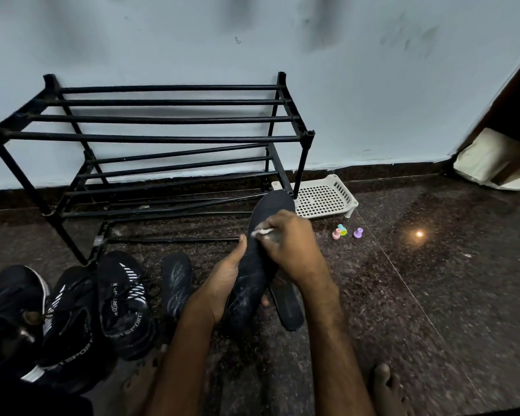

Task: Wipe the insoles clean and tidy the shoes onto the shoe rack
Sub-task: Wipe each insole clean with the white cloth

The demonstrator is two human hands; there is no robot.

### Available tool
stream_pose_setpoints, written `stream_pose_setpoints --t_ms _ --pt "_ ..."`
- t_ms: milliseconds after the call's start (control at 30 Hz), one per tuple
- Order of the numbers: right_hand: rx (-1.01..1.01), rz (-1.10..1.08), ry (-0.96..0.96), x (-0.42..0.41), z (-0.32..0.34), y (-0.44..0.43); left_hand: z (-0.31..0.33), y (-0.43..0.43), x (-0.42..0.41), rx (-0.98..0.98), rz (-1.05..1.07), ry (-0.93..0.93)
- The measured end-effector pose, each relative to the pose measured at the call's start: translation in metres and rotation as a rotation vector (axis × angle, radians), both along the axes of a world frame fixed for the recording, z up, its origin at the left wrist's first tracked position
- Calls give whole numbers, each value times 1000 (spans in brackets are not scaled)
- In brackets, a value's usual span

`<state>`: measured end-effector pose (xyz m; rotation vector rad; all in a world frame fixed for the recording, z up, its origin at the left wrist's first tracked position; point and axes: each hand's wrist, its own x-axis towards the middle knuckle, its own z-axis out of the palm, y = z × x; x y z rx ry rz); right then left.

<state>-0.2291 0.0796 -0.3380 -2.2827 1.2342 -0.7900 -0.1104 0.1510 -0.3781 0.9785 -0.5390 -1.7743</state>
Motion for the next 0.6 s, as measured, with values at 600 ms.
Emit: stream_pose_setpoints --t_ms 600 --pt "90 21 70 -19 -7 -5 5 3 -1 -56 -22 7"
